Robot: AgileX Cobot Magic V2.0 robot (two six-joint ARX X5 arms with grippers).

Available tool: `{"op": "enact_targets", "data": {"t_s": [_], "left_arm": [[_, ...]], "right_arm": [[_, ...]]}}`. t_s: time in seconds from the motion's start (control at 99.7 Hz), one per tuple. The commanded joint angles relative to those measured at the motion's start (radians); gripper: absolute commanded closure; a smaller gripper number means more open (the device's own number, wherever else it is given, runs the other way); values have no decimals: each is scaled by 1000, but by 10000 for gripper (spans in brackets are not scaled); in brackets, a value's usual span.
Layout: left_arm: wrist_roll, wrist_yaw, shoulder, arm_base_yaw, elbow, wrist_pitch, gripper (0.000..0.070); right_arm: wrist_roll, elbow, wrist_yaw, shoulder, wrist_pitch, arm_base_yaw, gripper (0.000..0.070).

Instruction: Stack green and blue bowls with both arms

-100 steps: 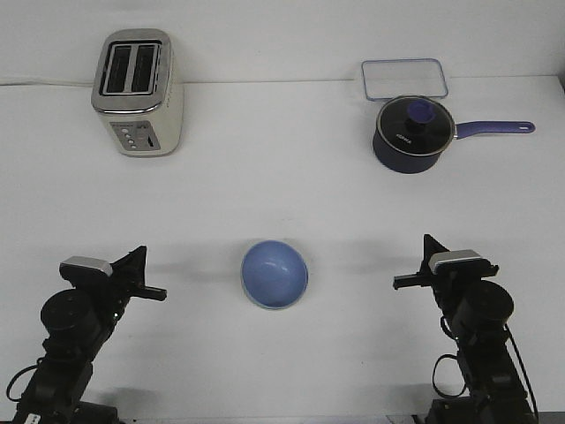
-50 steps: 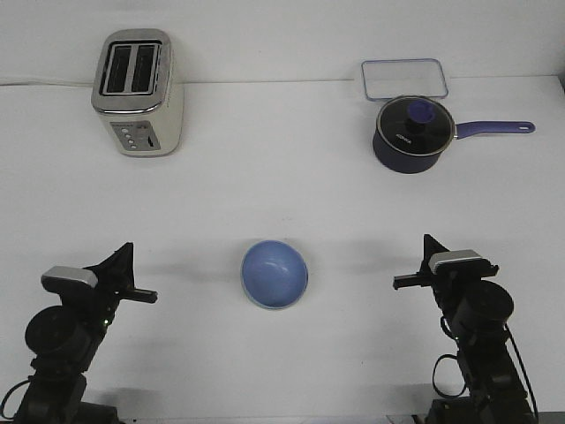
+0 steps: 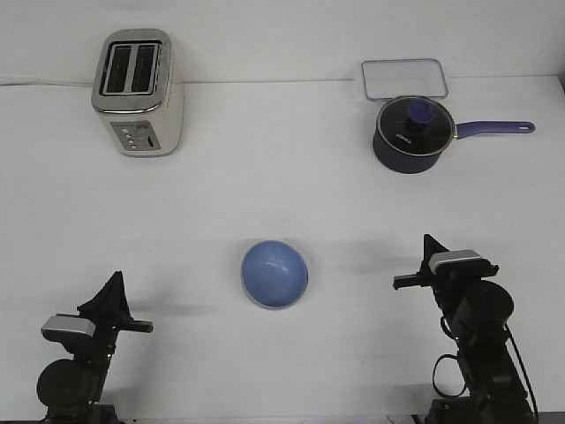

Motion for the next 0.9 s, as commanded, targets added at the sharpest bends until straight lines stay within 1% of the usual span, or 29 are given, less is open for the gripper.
{"op": "enact_targets", "data": {"t_s": [0.0, 0.09, 0.291, 0.893], "left_arm": [[8, -5, 0, 6, -3, 15, 688], [8, -4, 0, 13, -6, -6, 688], [8, -3, 0, 18, -33, 13, 688], [7, 0, 0, 18, -32, 17, 688]], "right_arm": [[11, 13, -2, 3, 10, 1, 700], [10, 13, -2, 2, 11, 1, 700], [10, 13, -2, 2, 11, 1, 700], [10, 13, -2, 2, 11, 1, 700]]}}
